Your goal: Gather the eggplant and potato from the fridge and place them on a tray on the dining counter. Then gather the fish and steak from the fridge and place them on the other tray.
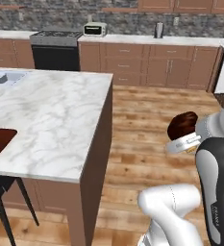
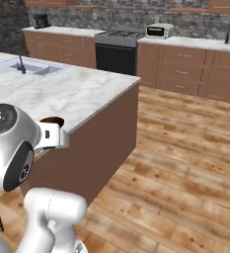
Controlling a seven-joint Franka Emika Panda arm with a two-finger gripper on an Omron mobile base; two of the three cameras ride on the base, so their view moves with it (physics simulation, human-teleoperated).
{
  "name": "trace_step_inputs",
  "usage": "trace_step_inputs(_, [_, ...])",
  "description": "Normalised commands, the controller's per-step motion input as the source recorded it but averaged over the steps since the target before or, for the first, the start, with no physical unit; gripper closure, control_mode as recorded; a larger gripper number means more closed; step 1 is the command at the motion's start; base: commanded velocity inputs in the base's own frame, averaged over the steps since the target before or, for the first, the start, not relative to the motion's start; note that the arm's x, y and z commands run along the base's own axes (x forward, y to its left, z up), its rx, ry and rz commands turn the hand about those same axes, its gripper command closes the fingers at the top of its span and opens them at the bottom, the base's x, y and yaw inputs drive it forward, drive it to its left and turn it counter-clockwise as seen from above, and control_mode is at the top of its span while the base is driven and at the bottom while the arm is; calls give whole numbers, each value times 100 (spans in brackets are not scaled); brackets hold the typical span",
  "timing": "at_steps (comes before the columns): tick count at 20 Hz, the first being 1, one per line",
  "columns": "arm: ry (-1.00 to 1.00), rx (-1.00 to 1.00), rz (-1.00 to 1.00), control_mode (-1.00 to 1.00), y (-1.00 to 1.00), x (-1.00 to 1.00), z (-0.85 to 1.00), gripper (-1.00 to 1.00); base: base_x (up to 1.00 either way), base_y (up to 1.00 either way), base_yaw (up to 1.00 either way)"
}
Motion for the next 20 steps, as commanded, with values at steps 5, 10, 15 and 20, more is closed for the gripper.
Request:
trace_step_inputs(5, [0, 0, 0, 100, 0, 0, 0, 100, -44, 35, 30])
trace_step_inputs(10, [0, 0, 0, 100, 0, 0, 0, 100, 0, 63, 21])
trace_step_inputs(15, [0, 0, 0, 100, 0, 0, 0, 100, 0, 94, 18])
trace_step_inputs(20, [0, 0, 0, 100, 0, 0, 0, 100, 0, 97, 16])
